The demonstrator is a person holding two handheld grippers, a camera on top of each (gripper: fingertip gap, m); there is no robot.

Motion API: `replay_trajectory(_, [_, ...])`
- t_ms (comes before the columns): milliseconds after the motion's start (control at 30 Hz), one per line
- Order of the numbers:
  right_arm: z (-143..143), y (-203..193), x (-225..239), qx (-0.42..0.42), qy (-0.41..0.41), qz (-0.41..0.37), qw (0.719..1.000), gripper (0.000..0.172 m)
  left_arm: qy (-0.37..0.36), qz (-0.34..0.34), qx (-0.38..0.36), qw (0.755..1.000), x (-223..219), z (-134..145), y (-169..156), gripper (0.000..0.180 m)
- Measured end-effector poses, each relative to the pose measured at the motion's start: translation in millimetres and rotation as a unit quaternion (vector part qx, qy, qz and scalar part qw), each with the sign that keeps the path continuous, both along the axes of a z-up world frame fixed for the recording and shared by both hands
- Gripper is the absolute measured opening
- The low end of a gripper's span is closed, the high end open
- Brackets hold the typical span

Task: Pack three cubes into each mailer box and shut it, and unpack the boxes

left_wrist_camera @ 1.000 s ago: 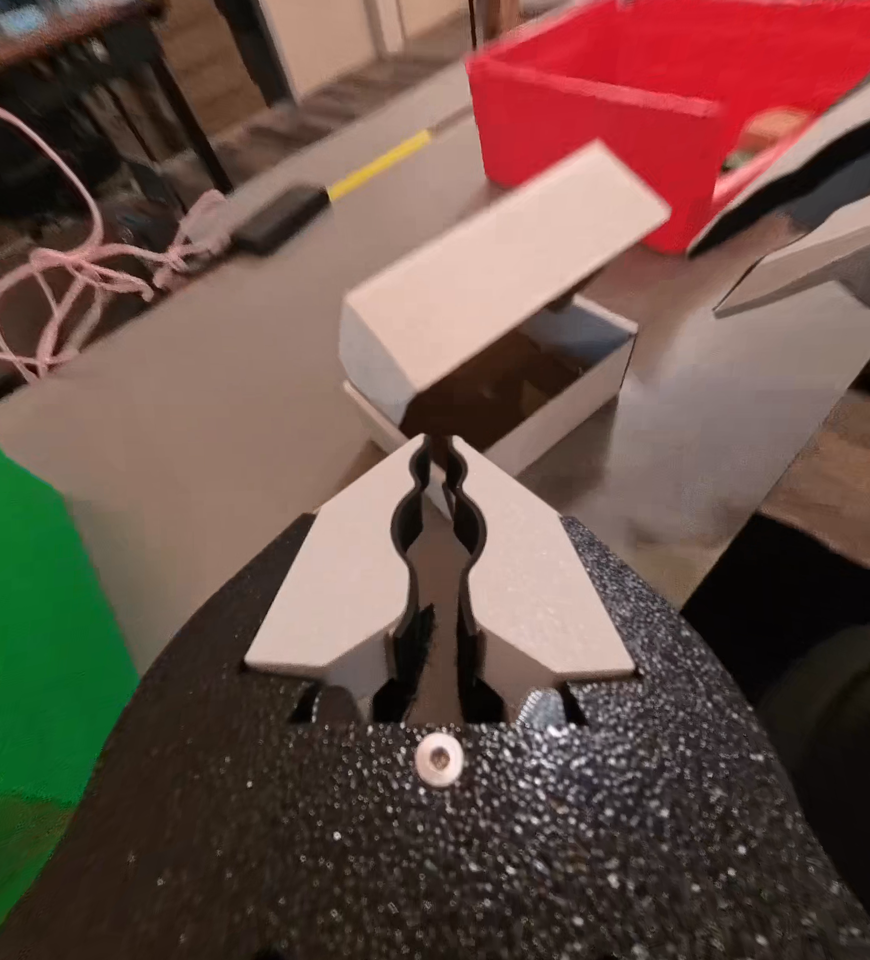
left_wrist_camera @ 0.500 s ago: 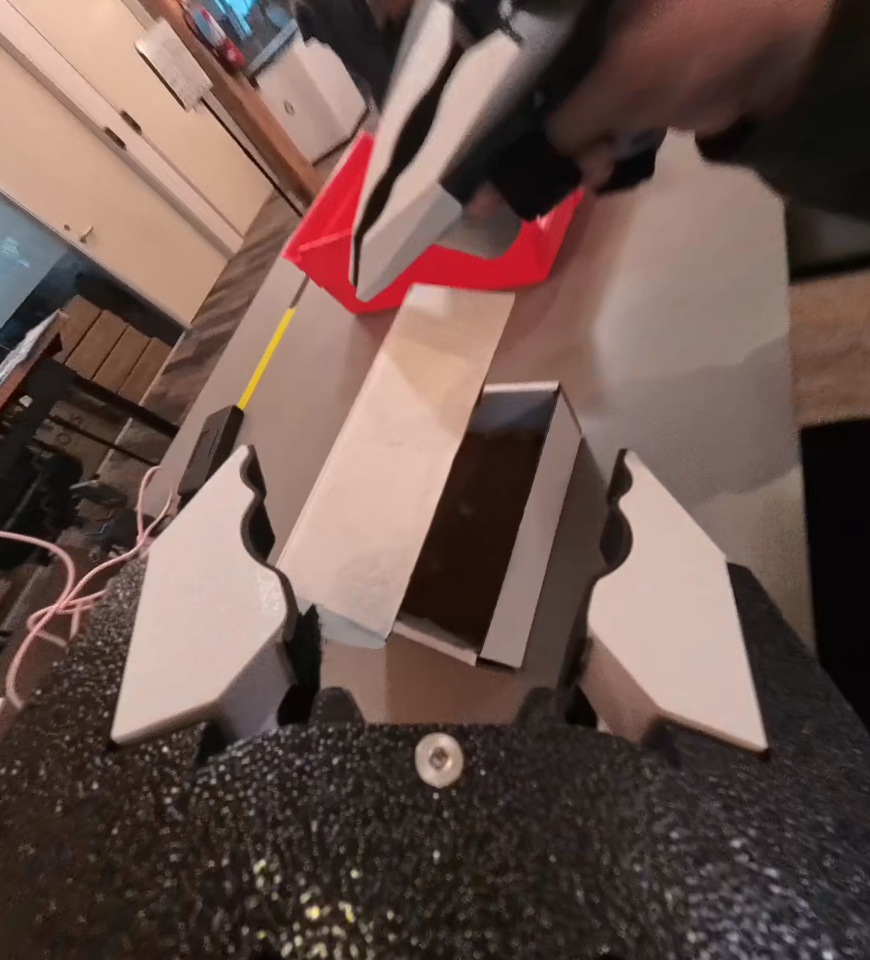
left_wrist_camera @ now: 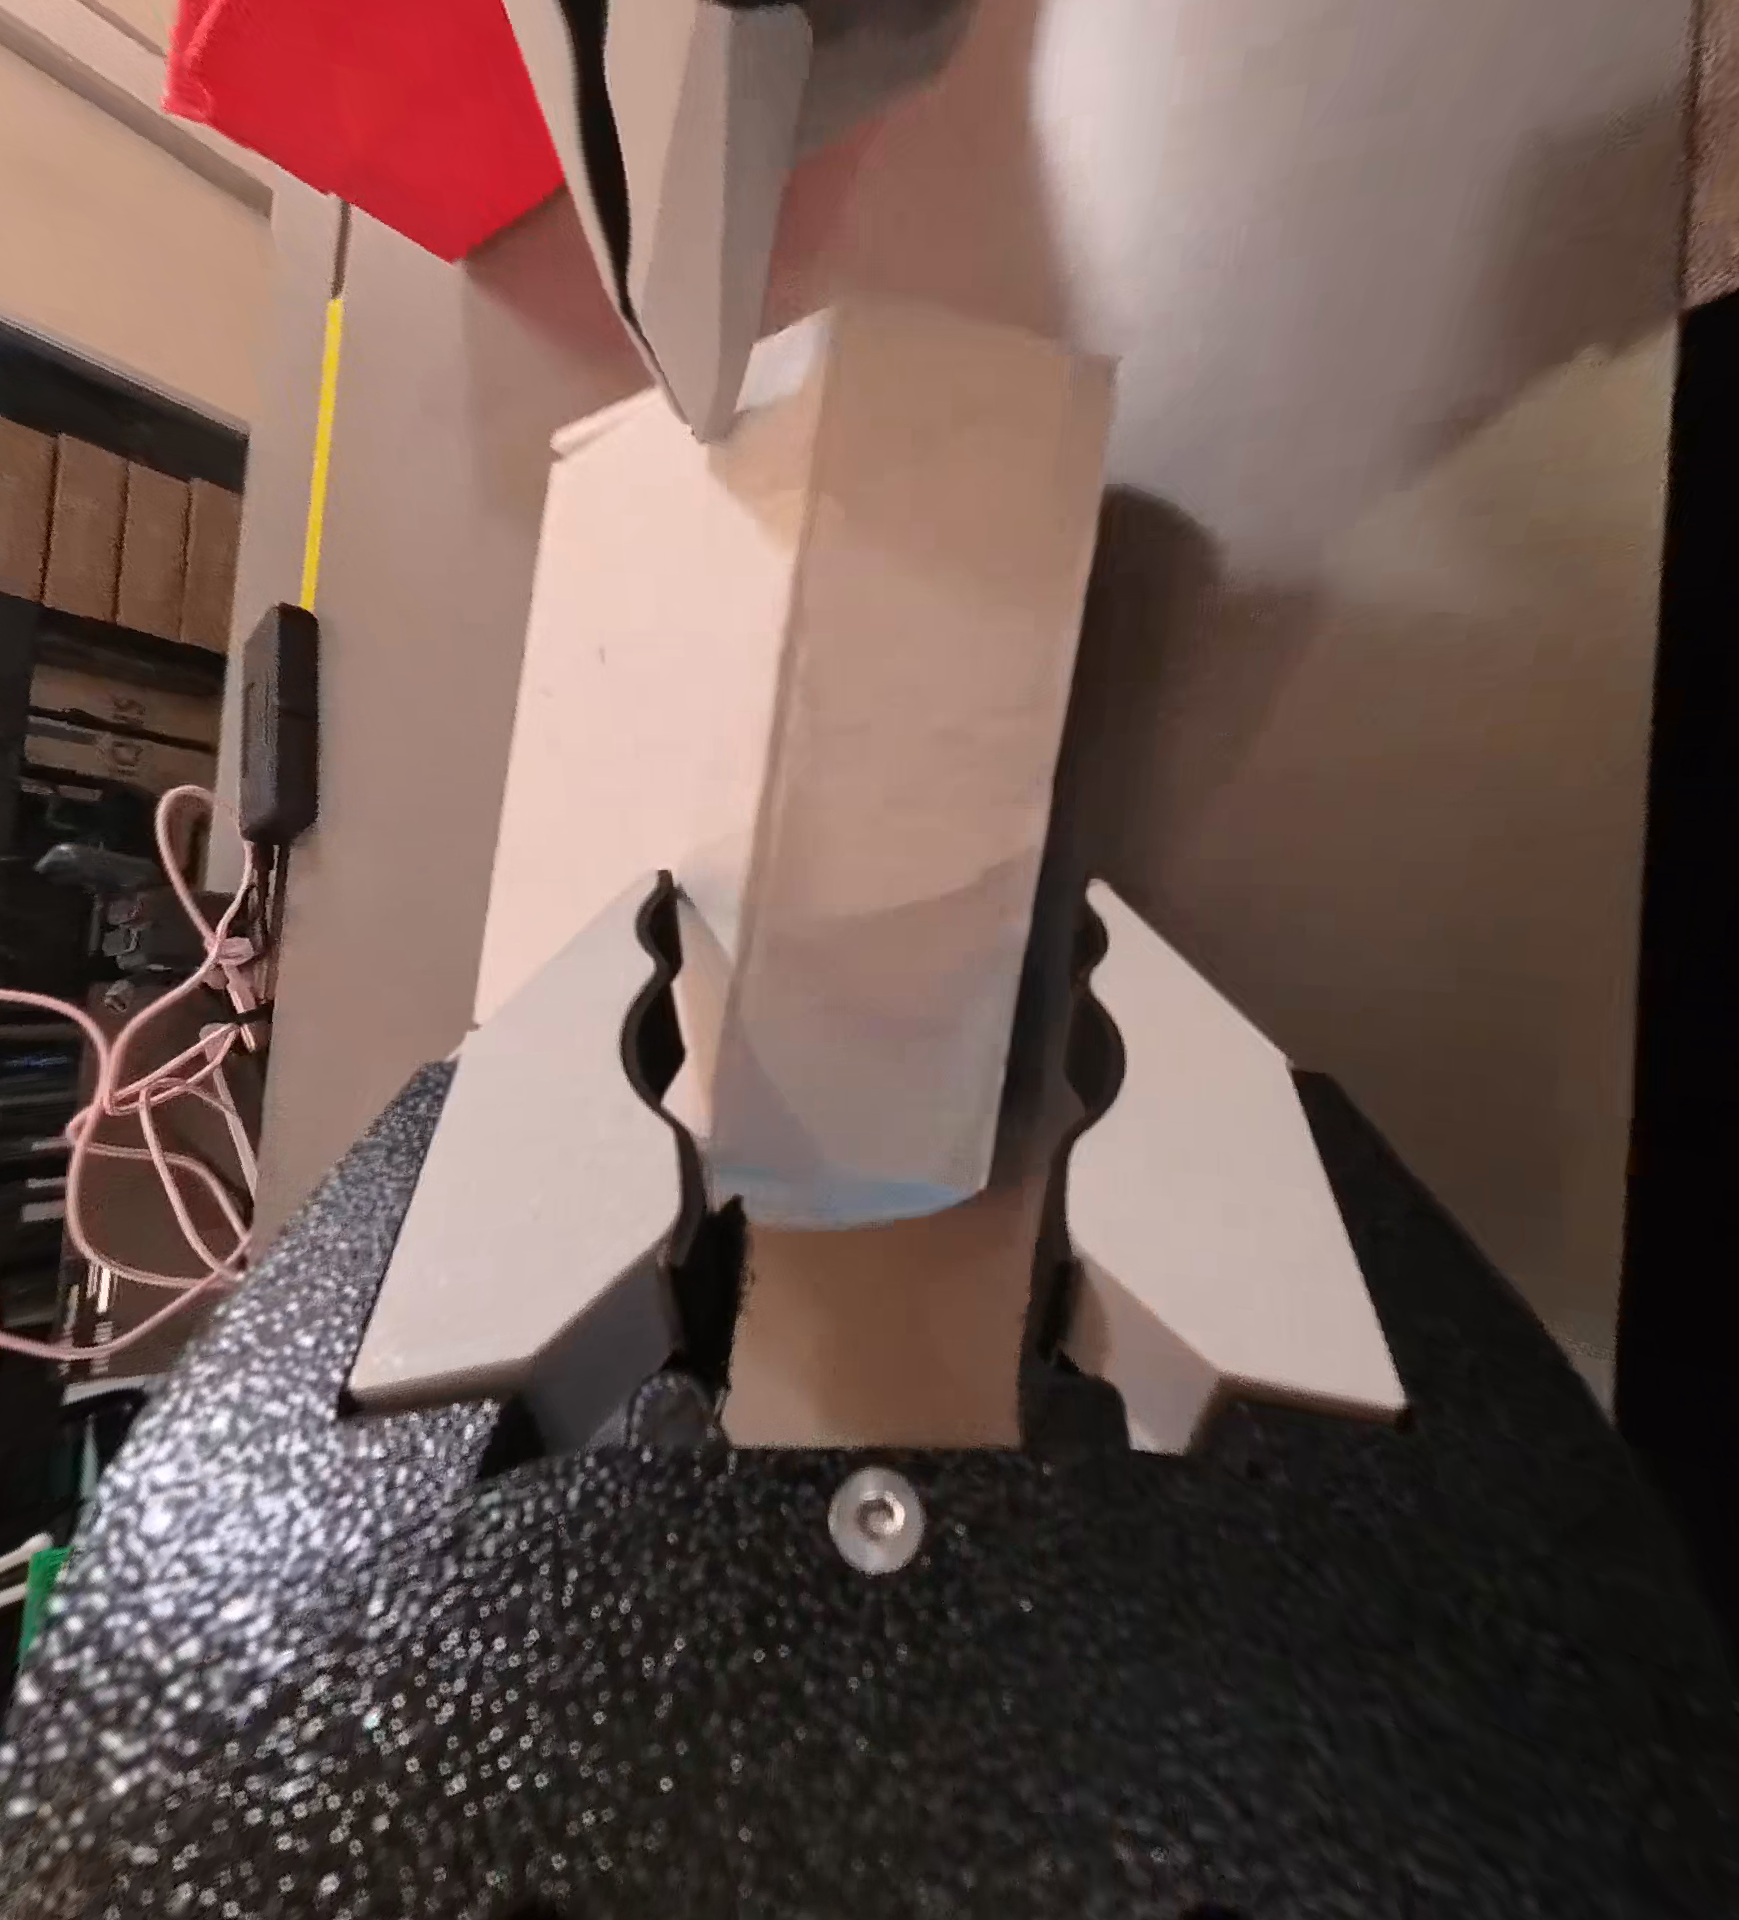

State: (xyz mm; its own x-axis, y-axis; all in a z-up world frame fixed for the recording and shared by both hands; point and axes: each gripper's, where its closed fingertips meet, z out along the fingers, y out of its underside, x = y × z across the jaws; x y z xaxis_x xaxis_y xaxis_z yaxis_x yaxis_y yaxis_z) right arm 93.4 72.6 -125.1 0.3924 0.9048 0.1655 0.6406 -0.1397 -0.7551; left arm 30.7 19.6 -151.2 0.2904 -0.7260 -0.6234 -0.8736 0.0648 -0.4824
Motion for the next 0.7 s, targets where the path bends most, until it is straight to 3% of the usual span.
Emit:
replay_trajectory(33, [-4, -1, 0, -0.001, -0.001, 0.000, 1.000, 0.000, 0.005, 0.004, 0.007, 1.000, 0, -3, 1, 0.071])
replay_trajectory(167, [-3, 1, 2, 0.004, 0.021, -0.010, 1.000, 0.006, 0.024, 0.016, 0.043, 0.999, -1, -5, 4, 0.068])
replay_trajectory(267, [6, -4, 3, 0.047, 0.031, 0.013, 0.998, 0.056, 0.022, 0.014, 0.044, 0.999, -1, -4, 4, 0.068])
replay_trajectory(367, [14, -22, 0, 0.112, 0.036, 0.074, 0.990, 0.087, 0.016, 0.012, 0.033, 0.999, -1, -4, 4, 0.068])
replay_trajectory(500, [9, -50, -4, 0.233, 0.004, 0.170, 0.957, 0.092, -0.001, 0.017, -0.007, 1.000, 0, -2, 3, 0.068])
replay_trajectory(700, [-9, -44, -4, 0.359, -0.090, 0.191, 0.909, 0.098, -0.047, 0.009, -0.129, 0.991, 2, 5, 4, 0.070])
